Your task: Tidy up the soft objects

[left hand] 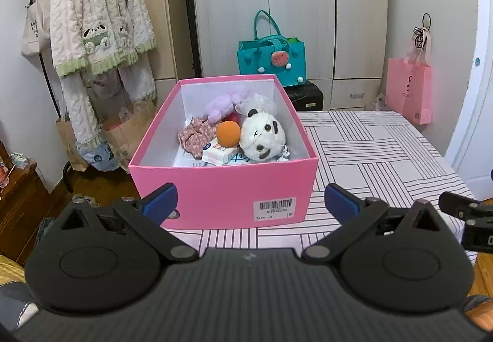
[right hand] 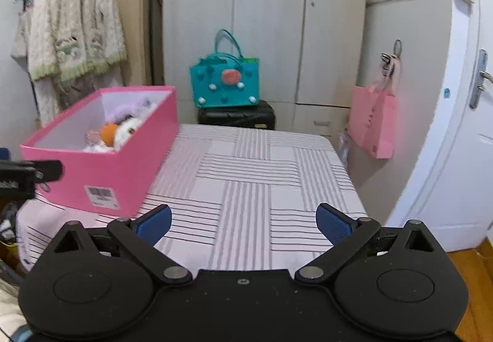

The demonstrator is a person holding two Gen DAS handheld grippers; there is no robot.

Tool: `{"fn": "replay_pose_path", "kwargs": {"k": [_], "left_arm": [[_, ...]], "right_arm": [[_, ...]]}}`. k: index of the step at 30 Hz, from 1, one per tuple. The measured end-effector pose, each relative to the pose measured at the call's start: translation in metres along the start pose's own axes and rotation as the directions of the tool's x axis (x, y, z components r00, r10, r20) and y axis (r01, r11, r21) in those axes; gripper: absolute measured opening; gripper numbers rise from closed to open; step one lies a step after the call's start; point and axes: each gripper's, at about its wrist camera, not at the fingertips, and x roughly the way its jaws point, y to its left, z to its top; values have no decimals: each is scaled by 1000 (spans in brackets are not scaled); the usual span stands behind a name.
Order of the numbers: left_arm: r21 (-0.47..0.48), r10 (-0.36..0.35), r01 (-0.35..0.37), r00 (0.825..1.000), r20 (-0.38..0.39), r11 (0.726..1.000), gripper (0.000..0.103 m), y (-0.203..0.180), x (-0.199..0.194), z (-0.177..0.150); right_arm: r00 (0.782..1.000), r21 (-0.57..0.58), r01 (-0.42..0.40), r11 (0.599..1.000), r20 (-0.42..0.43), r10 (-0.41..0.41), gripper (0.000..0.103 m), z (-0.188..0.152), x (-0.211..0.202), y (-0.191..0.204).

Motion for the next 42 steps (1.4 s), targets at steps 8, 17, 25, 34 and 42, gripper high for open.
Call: {"fn": "replay_pose_path", "kwargs": {"k": [8,17,25,34,42], "left_arm": [[10,6,-6,1000,13,1000,103,-5,1,-7],[17,-12,12,1000,8,1000,103,-11,5,-12],[17,-3,2,999,51,1000,103,-13,2,-14],[24,-14,12,997,70,1000,103,-14,-2,-13],[38,14,-17,998,63,999,103,-16,-5,-11]], "right_arm": [[998,28,16,999,53,-17,102,-1,-6,-5],[987,20,85,996,132,-87,102,3,-25,-3],[982,21,99,995,157,-101,102,3,-32,-1],[982,25,99,995,159,-102,102,1,-31,0],[990,22,26,999,139,-28,102,8,-38,1]]}}
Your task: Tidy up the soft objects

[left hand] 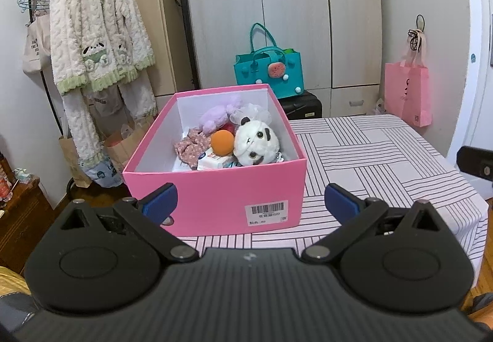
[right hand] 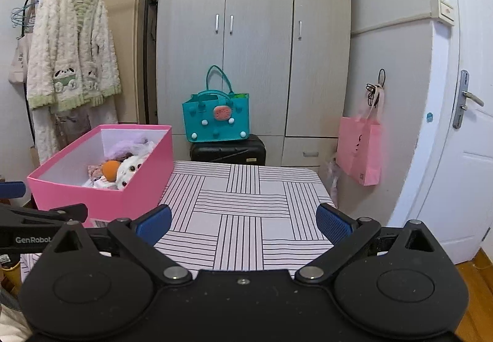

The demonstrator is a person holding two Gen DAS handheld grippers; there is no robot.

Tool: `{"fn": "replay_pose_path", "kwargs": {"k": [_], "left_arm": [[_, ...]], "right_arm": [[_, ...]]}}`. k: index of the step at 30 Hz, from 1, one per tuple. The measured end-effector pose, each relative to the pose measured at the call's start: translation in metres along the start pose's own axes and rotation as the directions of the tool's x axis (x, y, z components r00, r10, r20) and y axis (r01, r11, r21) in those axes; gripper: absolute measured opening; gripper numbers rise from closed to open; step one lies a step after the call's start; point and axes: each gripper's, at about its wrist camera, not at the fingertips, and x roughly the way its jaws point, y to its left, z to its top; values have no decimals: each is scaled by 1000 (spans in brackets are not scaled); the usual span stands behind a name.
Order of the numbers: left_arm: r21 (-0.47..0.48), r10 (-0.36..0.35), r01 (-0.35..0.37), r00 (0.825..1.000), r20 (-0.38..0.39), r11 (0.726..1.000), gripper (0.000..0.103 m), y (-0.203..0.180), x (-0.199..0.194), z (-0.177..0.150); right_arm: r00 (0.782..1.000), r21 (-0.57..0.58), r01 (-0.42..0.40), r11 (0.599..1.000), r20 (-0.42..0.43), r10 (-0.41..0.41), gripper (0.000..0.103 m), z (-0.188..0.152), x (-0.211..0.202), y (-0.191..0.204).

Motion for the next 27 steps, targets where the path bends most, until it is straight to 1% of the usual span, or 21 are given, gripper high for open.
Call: {"fn": "replay_pose_path", "kwargs": {"k": [4,8,14,18,23,27], "left_arm": [[-7,11,-11,1000,3,1000,103,1,-2,0],[-10,6,-6,1000,1,1000,103,3,-3,0],[-8,2,-2,1000,-9,1000,103,3,-4,0],[-7,-9,9,1000,-11,1000,103,3,-8,-1],[-8,-13,13,1000,-11,1000,103,1,-8,-2],[-7,-1,1,1000,-3,1000,103,1,-8,-3]], "right_arm": [[1000,14,8,1000,-6,-8,102,-1,0,-1],[1000,31,10,999,-17,-9,102,-3,3,-4],[997,14,72,997,-7,-72,102,-6,2,-2],[998,40,55,998,-19,-54,102,-4,2,-7],[999,26,51,998,-16,-51,102,-6,0,-3],[999,22,45,999,-11,-45,102,-7,-1,-1]]}}
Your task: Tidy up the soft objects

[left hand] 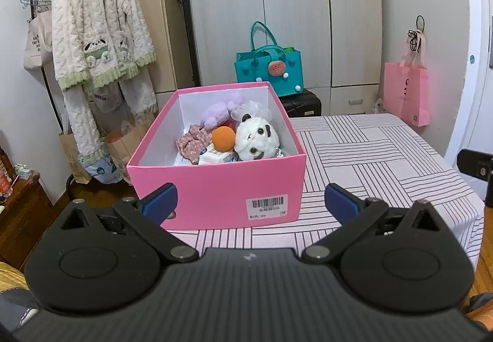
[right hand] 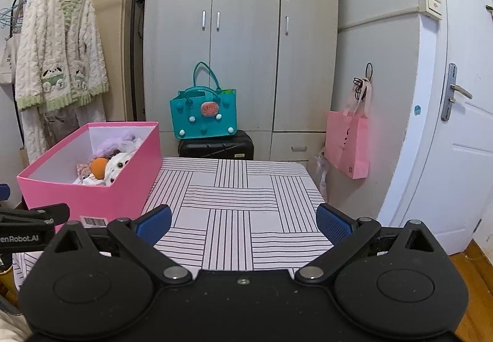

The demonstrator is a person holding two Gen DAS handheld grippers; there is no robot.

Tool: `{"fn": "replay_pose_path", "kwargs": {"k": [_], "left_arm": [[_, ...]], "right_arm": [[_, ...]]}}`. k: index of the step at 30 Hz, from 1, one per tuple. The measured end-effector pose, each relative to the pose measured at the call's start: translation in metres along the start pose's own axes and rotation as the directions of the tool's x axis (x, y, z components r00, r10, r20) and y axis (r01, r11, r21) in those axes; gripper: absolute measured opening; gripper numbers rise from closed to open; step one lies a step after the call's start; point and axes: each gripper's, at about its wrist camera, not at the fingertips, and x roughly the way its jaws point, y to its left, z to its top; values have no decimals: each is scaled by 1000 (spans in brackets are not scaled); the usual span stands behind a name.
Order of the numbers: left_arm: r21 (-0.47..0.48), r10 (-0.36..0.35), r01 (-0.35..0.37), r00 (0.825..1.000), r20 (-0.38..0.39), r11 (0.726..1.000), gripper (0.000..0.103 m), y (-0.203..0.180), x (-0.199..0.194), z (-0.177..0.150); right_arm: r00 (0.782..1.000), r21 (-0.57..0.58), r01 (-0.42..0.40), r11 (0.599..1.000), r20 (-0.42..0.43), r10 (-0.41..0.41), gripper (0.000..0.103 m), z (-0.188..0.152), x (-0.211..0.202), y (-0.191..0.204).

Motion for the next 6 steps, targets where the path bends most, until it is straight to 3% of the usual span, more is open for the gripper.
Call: {"fn": "replay_pose_path", "kwargs": {"k": [6], "left_arm": [[-8,0,0,1000,2,1000,103,1,-1,0]], "right_arm": [[1000,-4,2,1000,1,-2,102,-2,-1,1]]}}
